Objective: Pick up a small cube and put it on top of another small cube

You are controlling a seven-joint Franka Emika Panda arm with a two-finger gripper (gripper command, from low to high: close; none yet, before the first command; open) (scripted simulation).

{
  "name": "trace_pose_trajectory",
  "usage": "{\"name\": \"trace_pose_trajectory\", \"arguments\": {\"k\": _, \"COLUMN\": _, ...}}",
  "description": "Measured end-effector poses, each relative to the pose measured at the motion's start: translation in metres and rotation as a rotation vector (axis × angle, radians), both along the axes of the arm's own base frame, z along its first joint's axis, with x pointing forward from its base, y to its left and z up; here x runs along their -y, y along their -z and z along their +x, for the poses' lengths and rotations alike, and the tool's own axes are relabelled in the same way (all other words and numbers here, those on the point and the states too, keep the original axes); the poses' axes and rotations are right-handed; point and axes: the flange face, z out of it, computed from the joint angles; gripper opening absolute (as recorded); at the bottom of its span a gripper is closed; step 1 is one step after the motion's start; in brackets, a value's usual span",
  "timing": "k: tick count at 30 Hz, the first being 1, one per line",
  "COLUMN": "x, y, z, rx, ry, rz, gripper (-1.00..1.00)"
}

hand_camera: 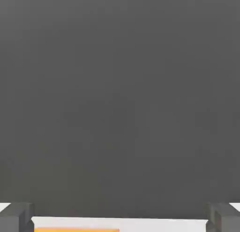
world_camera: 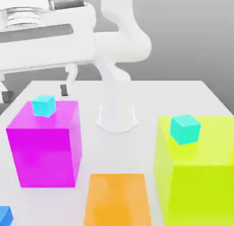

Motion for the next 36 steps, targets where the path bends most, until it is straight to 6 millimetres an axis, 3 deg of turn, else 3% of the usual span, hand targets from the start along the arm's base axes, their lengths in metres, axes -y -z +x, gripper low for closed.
{"name": "trace_pose_trajectory", "arguments": {"k": 8, "x": 0.063, "y": 0.124, "z": 0.004, "rx": -0.162, "ry": 0.007, "rz": -0.03, "gripper": 0.0}}
{"name": "trace_pose_trajectory", "arguments": {"k": 16, "x": 0.127, "y": 0.236, "z": -0.026, "rx": -0.322, "ry": 0.01, "rz": -0.102, "gripper": 0.0}}
{"name": "trace_pose_trajectory", "arguments": {"k": 19, "x": 0.133, "y": 0.283, "z": -0.029, "rx": -0.336, "ry": 0.008, "rz": -0.111, "gripper": 0.0}}
{"name": "trace_pose_trajectory", "arguments": {"k": 20, "x": 0.133, "y": 0.298, "z": -0.03, "rx": -0.337, "ry": 0.009, "rz": -0.111, "gripper": -1.0}}
{"name": "trace_pose_trajectory", "arguments": {"k": 27, "x": 0.134, "y": 0.3, "z": -0.03, "rx": -0.339, "ry": 0.008, "rz": -0.11, "gripper": -1.0}}
{"name": "trace_pose_trajectory", "arguments": {"k": 31, "x": 0.133, "y": 0.247, "z": -0.031, "rx": -0.338, "ry": 0.019, "rz": -0.101, "gripper": -1.0}}
{"name": "trace_pose_trajectory", "arguments": {"k": 36, "x": 0.125, "y": 0.202, "z": -0.05, "rx": -0.334, "ry": 0.17, "rz": 0.02, "gripper": -1.0}}
